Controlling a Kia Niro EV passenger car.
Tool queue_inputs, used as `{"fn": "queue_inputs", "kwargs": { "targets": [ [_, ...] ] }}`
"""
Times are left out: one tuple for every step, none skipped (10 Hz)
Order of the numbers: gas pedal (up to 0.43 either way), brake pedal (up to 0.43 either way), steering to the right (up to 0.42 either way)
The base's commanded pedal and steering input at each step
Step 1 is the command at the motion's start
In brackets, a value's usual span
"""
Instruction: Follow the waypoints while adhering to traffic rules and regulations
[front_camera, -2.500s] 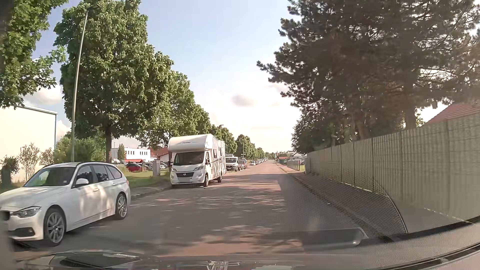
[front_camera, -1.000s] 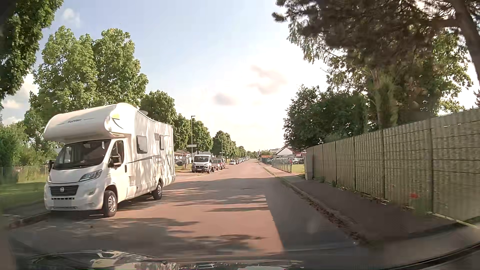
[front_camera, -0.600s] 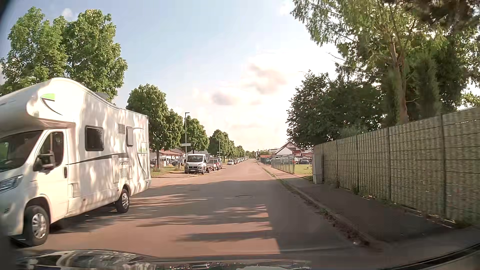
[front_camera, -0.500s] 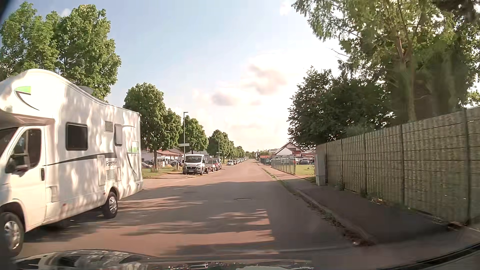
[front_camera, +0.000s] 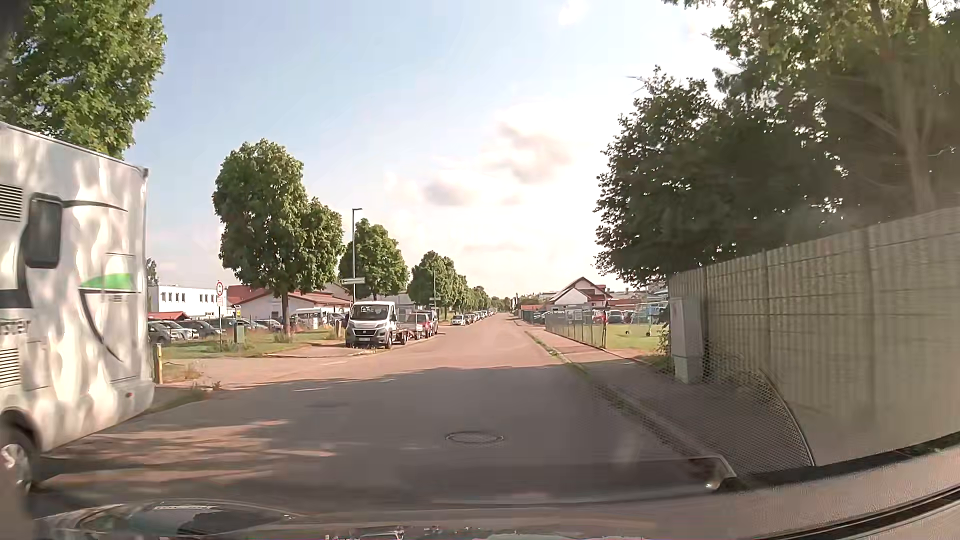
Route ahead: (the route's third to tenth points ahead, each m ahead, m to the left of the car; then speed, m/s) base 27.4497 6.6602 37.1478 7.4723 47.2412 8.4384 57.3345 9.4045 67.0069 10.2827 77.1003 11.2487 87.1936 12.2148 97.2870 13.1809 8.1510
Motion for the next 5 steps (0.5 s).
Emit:
{"fn": "queue_inputs", "kwargs": {
  "targets": [
    [0.000, 0.012, -0.007],
    [0.000, 0.012, -0.007],
    [0.000, 0.012, -0.007],
    [0.000, 0.012, -0.010],
    [0.000, 0.012, -0.018]
  ]
}}
